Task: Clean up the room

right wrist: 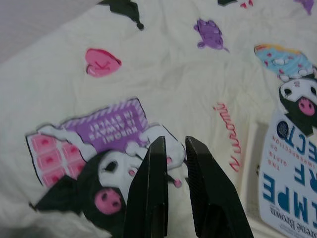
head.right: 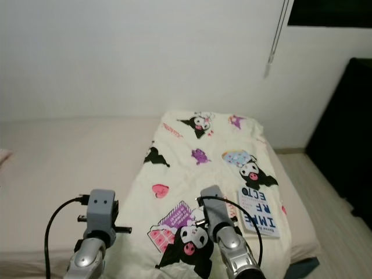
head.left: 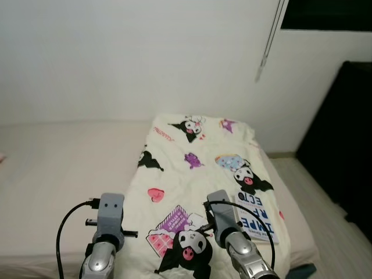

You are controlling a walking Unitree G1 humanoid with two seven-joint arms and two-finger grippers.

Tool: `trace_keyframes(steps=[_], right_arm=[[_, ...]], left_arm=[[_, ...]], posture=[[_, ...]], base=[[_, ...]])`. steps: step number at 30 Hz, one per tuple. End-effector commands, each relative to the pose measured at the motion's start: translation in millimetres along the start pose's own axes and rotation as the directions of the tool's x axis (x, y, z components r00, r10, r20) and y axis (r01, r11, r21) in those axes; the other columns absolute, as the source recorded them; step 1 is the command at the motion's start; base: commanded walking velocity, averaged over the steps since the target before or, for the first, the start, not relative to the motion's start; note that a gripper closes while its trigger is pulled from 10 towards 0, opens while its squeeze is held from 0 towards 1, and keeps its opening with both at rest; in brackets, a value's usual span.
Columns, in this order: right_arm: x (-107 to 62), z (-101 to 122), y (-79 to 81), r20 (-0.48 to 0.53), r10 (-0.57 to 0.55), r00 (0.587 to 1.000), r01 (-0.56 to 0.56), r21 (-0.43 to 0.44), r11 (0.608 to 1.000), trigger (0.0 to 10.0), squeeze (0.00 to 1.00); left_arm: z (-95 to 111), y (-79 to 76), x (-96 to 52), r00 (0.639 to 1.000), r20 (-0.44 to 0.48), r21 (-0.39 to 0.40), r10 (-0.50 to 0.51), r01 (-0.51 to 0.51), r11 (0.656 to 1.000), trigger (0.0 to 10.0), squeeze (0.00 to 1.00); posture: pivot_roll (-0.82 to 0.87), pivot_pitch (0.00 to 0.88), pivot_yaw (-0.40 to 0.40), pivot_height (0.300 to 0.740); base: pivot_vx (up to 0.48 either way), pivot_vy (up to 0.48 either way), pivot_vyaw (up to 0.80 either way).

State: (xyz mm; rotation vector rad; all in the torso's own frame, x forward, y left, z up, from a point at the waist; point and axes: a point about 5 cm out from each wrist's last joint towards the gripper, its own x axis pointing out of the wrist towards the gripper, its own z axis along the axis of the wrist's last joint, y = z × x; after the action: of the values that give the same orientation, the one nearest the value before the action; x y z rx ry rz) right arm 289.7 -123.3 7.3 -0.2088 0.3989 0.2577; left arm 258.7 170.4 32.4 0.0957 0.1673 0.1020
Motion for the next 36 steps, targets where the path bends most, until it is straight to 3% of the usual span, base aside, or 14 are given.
trace_keyframes(steps=[1,24,28,36], right_arm=[[-1.0,0.5,-4.4,0.007,-0.009,1.0,0.009,-0.012,1.0,10.0,0.0],[-1.5,-1.0,-3.5,0.004,-0.015,1.0,0.015,-0.007,1.0,10.0,0.0],[-1.5,-0.7,-3.6,0.006,-0.017,1.0,0.017,-0.001,1.0,10.0,0.0],[-1.5,-0.9,-2.9,0.006,-0.017,1.0,0.017,0.002,1.0,10.0,0.0]], left_arm=[[0.4,-2.4,-0.1,1.0,-0.002,0.006,-0.008,0.008,1.0,10.0,0.0],[3.0,-3.7,1.5,0.999,0.0,0.032,-0.041,0.041,0.999,10.0,0.0],[0.3,-9.4,3.6,0.995,-0.044,0.04,-0.09,0.092,0.995,10.0,0.0],[1.9,-10.1,3.8,0.995,-0.033,0.044,-0.093,0.094,0.995,10.0,0.0]], posture=[[0.03,0.03,-0.025,0.74],[0.03,0.021,-0.013,0.74],[0.03,0.022,-0.011,0.74],[0.03,0.019,-0.007,0.74]], base=[[0.0,-0.334,0.0],[0.0,-0.327,0.0],[0.0,0.24,0.0],[0.0,0.42,0.0]])
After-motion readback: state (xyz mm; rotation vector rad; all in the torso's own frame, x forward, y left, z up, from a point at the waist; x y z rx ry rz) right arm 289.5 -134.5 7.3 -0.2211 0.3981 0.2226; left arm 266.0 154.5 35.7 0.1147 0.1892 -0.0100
